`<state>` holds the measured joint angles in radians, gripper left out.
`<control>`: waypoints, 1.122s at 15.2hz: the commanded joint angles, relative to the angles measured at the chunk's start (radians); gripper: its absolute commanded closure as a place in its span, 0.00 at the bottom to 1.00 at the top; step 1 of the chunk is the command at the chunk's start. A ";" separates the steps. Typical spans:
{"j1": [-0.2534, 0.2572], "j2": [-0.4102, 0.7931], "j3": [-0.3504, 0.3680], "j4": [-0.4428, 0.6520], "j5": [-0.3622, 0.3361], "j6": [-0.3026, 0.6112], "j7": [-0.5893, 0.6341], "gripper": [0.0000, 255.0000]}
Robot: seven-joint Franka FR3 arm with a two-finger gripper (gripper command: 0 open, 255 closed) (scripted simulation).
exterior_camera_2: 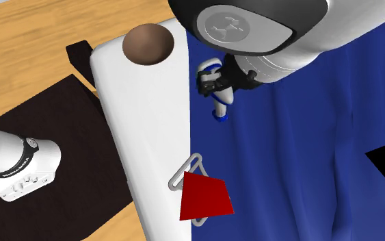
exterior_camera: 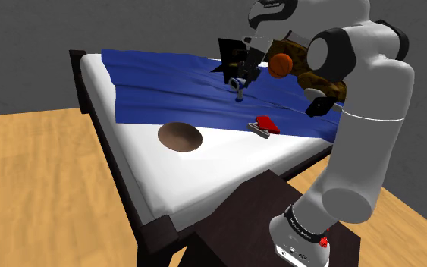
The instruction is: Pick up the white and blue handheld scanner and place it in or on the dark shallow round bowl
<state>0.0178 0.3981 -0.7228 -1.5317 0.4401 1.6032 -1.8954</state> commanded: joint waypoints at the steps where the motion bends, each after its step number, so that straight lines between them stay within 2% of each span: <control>1: 0.048 -0.047 0.000 -0.049 -0.020 0.021 0.040 1.00; 8: 0.218 -0.228 0.030 -0.234 -0.102 0.112 0.221 1.00; 17: 0.365 -0.384 0.126 -0.372 -0.165 0.194 0.468 1.00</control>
<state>0.3665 0.0273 -0.6112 -1.8927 0.2788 1.7886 -1.4600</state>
